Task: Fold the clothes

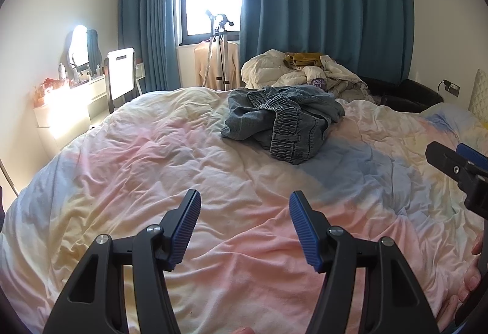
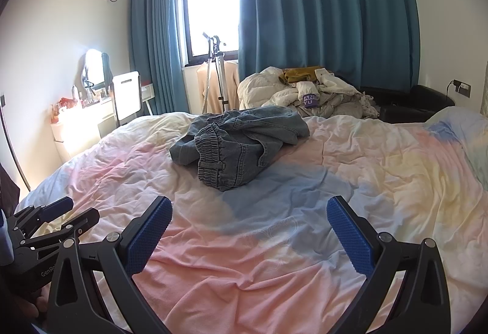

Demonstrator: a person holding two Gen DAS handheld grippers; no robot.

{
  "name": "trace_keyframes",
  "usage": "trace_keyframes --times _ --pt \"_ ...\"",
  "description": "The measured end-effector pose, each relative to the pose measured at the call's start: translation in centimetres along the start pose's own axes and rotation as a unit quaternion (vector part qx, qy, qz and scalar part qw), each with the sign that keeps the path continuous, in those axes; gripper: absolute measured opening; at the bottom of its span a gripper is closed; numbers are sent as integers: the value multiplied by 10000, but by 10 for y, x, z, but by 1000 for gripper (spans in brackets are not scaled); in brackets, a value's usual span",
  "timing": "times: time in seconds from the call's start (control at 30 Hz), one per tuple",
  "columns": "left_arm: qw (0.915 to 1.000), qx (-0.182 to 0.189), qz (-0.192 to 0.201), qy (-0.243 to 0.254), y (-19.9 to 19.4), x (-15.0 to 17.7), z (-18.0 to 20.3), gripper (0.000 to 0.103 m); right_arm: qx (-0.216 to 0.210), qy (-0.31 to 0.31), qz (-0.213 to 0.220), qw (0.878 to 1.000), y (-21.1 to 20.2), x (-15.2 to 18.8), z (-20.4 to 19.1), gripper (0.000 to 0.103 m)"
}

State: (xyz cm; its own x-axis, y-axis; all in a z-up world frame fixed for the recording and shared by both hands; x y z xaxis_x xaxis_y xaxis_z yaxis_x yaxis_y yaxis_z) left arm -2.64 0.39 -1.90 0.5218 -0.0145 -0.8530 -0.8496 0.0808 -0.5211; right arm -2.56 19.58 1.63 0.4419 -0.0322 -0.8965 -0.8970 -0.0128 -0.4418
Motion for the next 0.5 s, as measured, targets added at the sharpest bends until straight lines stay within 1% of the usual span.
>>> trace_keyframes --times 0.33,0.47,0.5 --pt "9999 -36 -83 49 5 2 2 63 27 47 2 10000 -1 -1 1 103" --pt "9997 91 -219 -31 17 -4 2 63 58 227 22 9997 0 -7 5 103" --pt "9993 217 -291 -112 23 -7 1 62 70 259 41 9996 1 -9 6 103"
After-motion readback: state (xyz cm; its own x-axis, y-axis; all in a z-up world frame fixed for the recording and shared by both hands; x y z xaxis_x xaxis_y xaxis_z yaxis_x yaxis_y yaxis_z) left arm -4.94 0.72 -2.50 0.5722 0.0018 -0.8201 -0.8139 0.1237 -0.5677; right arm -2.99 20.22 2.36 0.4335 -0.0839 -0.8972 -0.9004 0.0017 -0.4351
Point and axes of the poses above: each gripper's, at about its wrist camera, not at the fingertips, and y roughly the way its jaws point, z to its right, x to its underside, the point moved 3 cm from there along y, roughly the way its jaws point, and after that the axes turned 5 degrees about x, right-handed, at the moved point
